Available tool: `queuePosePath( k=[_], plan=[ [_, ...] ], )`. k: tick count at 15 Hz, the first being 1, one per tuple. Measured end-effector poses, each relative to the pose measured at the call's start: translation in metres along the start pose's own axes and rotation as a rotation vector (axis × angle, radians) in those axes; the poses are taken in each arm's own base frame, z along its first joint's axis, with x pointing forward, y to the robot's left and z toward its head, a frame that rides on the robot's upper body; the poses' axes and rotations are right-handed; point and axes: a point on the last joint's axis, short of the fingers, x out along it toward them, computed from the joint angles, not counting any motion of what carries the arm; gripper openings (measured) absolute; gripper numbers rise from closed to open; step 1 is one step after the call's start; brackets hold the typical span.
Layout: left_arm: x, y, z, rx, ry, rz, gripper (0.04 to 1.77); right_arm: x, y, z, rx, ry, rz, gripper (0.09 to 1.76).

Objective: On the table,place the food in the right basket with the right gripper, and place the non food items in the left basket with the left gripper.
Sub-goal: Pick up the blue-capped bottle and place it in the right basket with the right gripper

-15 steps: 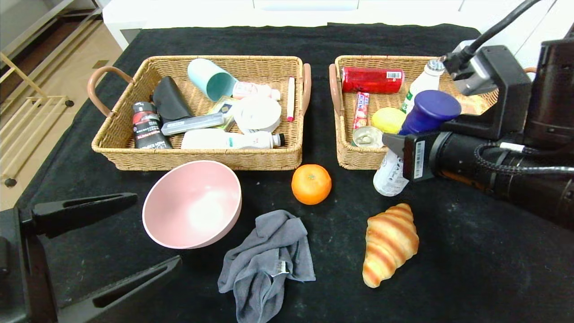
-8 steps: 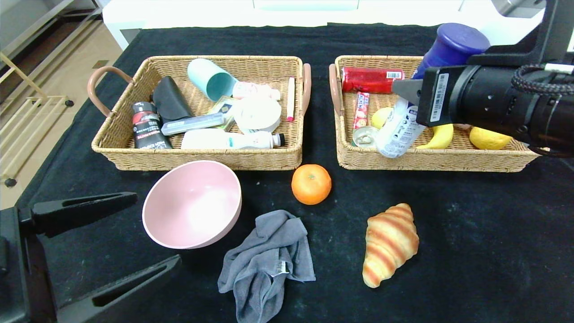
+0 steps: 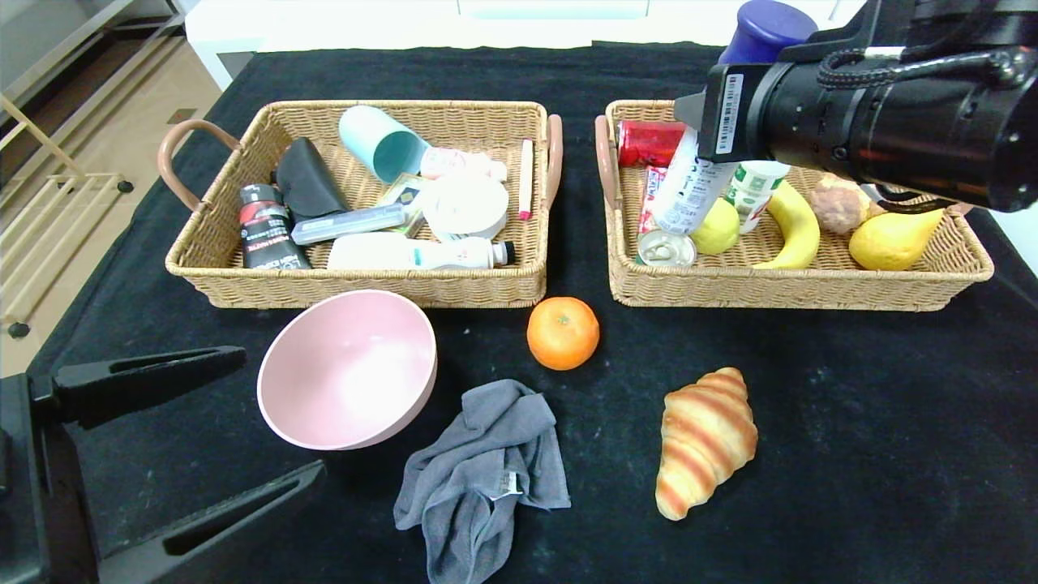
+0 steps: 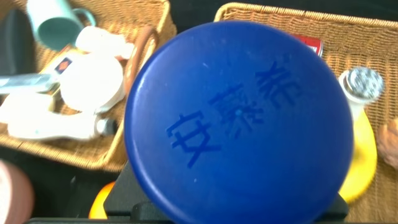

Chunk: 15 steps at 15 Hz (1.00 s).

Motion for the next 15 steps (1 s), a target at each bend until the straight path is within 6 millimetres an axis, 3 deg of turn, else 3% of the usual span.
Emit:
queuePosePath(
  k=[6, 15],
  plan=[
    [0.0, 0.0, 0.0, 0.001, 0.0, 0.0, 1.72, 0.043, -0.007, -0.017, 0.01, 0.027, -0.023, 0.84],
    [0.0, 0.0, 0.0, 0.002, 0.001, 0.0, 1.72, 0.065, -0.007, -0.03, 0.012, 0.047, -0.035, 0.89]
  ],
)
